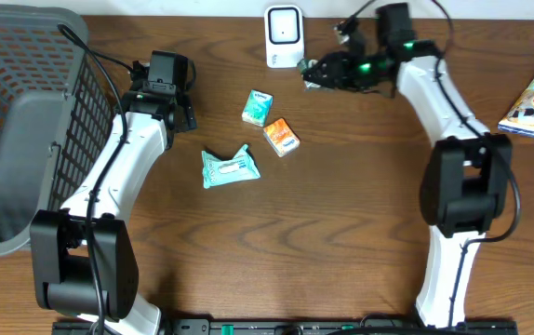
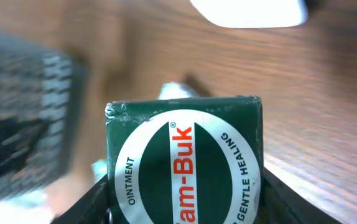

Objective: Scan the item barcode
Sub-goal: 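Lift the Zam-Buk tin toward the scanner and carry it right, then lower the tin onto the table right of the scanner and release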

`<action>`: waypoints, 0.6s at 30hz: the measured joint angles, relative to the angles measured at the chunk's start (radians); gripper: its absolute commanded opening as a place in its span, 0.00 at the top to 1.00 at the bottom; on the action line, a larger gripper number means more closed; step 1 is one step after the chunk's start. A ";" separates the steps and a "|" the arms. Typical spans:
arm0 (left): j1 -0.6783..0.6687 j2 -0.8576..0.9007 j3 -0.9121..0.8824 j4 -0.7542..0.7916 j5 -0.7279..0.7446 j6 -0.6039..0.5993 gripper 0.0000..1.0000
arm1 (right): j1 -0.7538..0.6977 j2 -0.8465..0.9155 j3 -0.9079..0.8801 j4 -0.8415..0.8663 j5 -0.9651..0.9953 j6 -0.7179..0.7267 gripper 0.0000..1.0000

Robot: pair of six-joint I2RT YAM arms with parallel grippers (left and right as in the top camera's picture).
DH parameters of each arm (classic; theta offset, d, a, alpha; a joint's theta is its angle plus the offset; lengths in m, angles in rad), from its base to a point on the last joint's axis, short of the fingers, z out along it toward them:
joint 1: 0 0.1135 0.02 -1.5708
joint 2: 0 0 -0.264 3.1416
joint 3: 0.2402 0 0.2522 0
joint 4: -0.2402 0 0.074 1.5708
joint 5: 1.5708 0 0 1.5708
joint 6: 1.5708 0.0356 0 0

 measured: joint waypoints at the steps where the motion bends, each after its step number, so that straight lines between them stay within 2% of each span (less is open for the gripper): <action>1: 0.000 0.000 0.000 0.000 0.000 0.000 0.02 | -0.010 0.000 0.000 -0.009 -0.037 -0.019 0.56; 8: 0.000 0.000 0.000 0.000 0.000 0.000 0.02 | -0.029 0.000 0.000 -0.089 -0.203 -0.141 0.55; 18: 0.000 0.000 0.000 0.000 0.000 0.000 0.02 | -0.022 0.000 0.000 -0.107 -0.195 -0.198 0.57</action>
